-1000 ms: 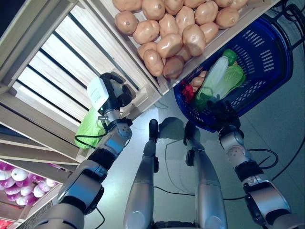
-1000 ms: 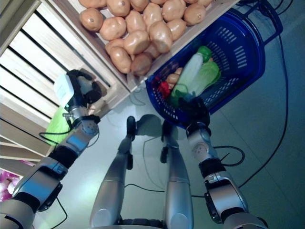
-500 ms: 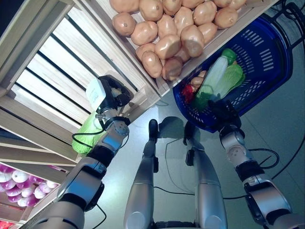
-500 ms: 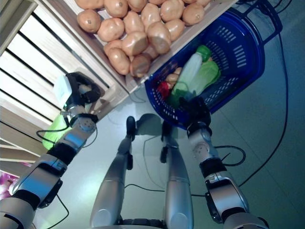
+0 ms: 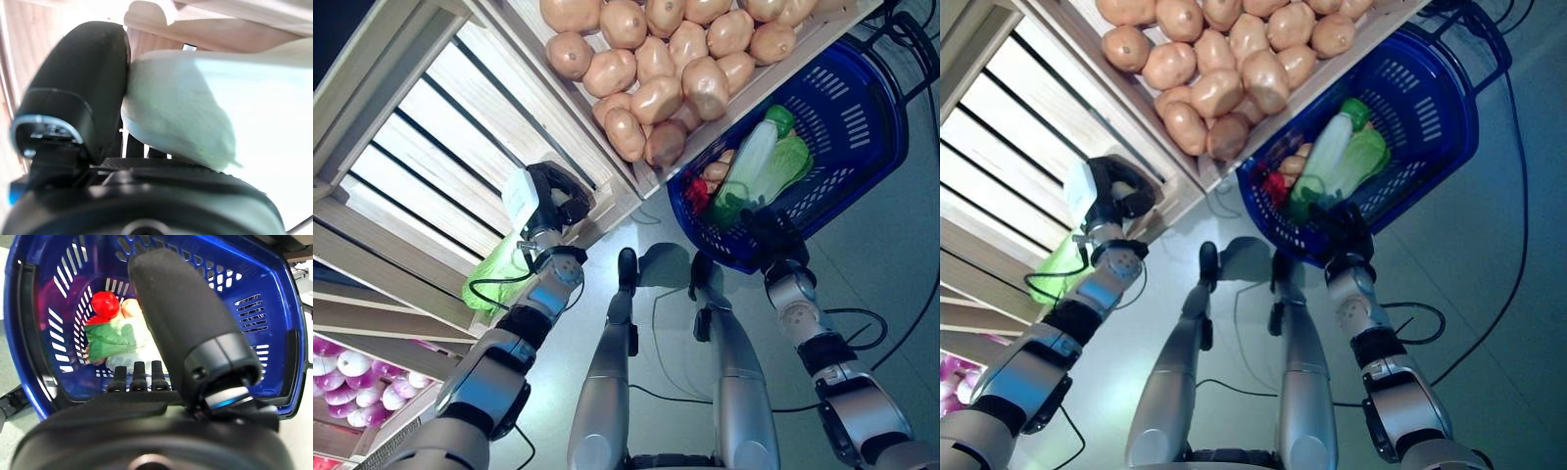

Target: Put vegetables into the basket

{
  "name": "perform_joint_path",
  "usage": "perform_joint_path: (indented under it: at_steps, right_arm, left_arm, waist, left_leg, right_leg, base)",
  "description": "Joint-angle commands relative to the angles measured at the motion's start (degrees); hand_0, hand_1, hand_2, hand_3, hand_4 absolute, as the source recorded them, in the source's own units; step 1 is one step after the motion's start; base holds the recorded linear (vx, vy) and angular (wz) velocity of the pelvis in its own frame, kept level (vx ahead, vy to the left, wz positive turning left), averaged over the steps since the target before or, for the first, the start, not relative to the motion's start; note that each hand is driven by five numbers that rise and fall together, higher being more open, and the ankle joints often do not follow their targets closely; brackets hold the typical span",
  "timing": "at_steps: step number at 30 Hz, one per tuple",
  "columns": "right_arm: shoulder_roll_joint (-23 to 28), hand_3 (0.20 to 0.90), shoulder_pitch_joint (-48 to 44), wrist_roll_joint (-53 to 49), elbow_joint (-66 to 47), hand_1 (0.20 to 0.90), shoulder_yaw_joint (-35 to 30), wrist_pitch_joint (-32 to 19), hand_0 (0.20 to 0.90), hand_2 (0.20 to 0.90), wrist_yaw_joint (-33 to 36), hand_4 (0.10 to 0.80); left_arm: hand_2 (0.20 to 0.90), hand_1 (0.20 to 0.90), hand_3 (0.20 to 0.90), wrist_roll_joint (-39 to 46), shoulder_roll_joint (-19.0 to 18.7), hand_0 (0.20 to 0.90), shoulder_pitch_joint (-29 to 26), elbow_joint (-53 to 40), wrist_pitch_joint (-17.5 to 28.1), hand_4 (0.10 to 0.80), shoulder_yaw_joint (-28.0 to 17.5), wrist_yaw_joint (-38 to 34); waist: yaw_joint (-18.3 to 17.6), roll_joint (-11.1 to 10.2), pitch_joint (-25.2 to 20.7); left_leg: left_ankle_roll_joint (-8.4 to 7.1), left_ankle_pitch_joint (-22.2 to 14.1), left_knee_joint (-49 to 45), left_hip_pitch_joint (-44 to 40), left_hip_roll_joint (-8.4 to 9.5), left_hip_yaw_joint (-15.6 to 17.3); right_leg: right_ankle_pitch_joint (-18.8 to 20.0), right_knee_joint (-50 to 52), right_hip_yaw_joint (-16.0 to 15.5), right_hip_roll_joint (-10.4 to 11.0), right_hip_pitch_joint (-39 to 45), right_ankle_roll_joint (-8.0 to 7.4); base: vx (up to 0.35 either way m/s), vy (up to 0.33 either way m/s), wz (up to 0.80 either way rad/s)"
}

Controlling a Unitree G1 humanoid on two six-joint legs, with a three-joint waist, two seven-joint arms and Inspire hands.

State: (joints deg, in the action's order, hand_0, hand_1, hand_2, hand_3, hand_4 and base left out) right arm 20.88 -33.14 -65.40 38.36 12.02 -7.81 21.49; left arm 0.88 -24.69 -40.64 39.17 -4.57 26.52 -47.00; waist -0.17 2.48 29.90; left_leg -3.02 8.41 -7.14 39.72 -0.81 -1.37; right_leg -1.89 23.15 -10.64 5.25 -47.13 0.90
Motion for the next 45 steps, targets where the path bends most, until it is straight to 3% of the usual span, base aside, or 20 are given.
perform_joint_path:
  at_steps: [1,7,8,9,10,33,41,45]
  right_arm:
    - [2.83,0.900,4.79,2.57,-4.70,0.900,-2.59,-3.26,0.900,0.900,-0.61,0.800]
    - [3.10,0.900,4.94,2.73,-4.99,0.900,-3.19,-2.69,0.900,0.900,-0.74,0.800]
    - [3.20,0.900,4.86,2.66,-4.89,0.900,-3.15,-2.55,0.900,0.900,-0.77,0.800]
    - [3.20,0.900,4.88,2.67,-4.86,0.900,-3.12,-2.49,0.900,0.900,-0.74,0.800]
    - [3.16,0.900,4.88,2.83,-4.75,0.900,-3.03,-2.49,0.900,0.900,-0.70,0.800]
    - [3.94,0.900,5.36,2.59,-5.12,0.900,-2.88,-2.29,0.900,0.900,-0.33,0.800]
    - [4.65,0.900,7.85,2.75,-6.99,0.900,-3.79,-2.51,0.900,0.900,-0.36,0.800]
    - [5.00,0.900,8.38,3.08,-7.26,0.900,-4.37,-2.45,0.900,0.900,-0.31,0.800]
  left_arm:
    - [0.300,0.300,0.300,1.32,-3.70,0.300,10.09,-0.64,-1.05,0.400,-5.08,-4.24]
    - [0.300,0.300,0.300,1.26,-4.37,0.300,10.59,-2.67,-1.64,0.400,-5.02,-4.55]
    - [0.331,0.331,0.331,1.13,-4.36,0.331,10.56,-2.50,-1.40,0.420,-5.09,-4.51]
    - [0.571,0.571,0.571,1.00,-4.40,0.571,10.64,-2.54,-1.37,0.580,-5.05,-4.56]
    - [0.900,0.900,0.900,1.01,-4.49,0.900,10.62,-2.63,-1.46,0.800,-5.00,-4.51]
    - [0.900,0.900,0.900,-3.82,-5.72,0.900,11.26,-5.58,0.90,0.800,-5.07,-7.87]
    - [0.900,0.900,0.900,-8.99,-9.28,0.900,14.01,-13.41,1.38,0.800,-6.31,-9.75]
    - [0.900,0.900,0.900,-9.71,-10.01,0.900,15.60,-16.37,4.88,0.800,-7.98,-8.52]
  waist:
    - [1.72,0.05,-0.11]
    - [2.01,0.11,-0.11]
    - [2.04,0.11,-0.11]
    - [2.06,0.11,-0.11]
    - [2.07,0.11,-0.11]
    - [2.15,0.29,-0.11]
    - [2.81,1.04,-0.11]
    - [3.20,1.50,-0.11]
  left_leg:
    - [0.45,0.78,-1.91,1.96,2.70,1.59]
    - [0.33,0.74,-2.32,2.33,2.72,1.50]
    - [0.33,0.69,-2.51,2.42,2.72,1.47]
    - [0.32,0.67,-2.61,2.44,2.69,1.49]
    - [0.32,0.62,-2.79,2.51,2.70,1.50]
    - [0.45,0.37,-4.11,3.83,2.92,1.62]
    - [0.56,0.26,-3.92,3.86,3.25,1.46]
    - [0.55,0.28,-3.77,3.94,3.45,1.31]
  right_leg:
    - [7.09,-9.79,-0.96,0.48,7.05,-4.19]
    - [6.84,-9.58,-1.24,0.64,6.99,-4.19]
    - [6.76,-9.39,-1.27,0.66,6.89,-4.13]
    - [6.66,-9.29,-1.28,0.63,6.90,-4.07]
    - [6.59,-9.18,-1.29,0.61,6.88,-4.05]
    - [6.57,-8.48,-0.90,0.66,5.54,-3.92]
    - [6.50,-8.62,-1.31,1.10,5.44,-3.96]
    - [6.39,-8.76,-1.40,1.25,5.36,-3.97]
  base:
    - [0.000,0.000,0.00]
    - [0.005,-0.011,0.04]
    - [0.000,0.000,0.00]
    - [0.000,0.000,0.00]
    - [0.000,0.000,0.00]
    - [0.000,0.000,0.00]
    - [0.000,0.000,0.00]
    - [0.000,0.000,0.00]
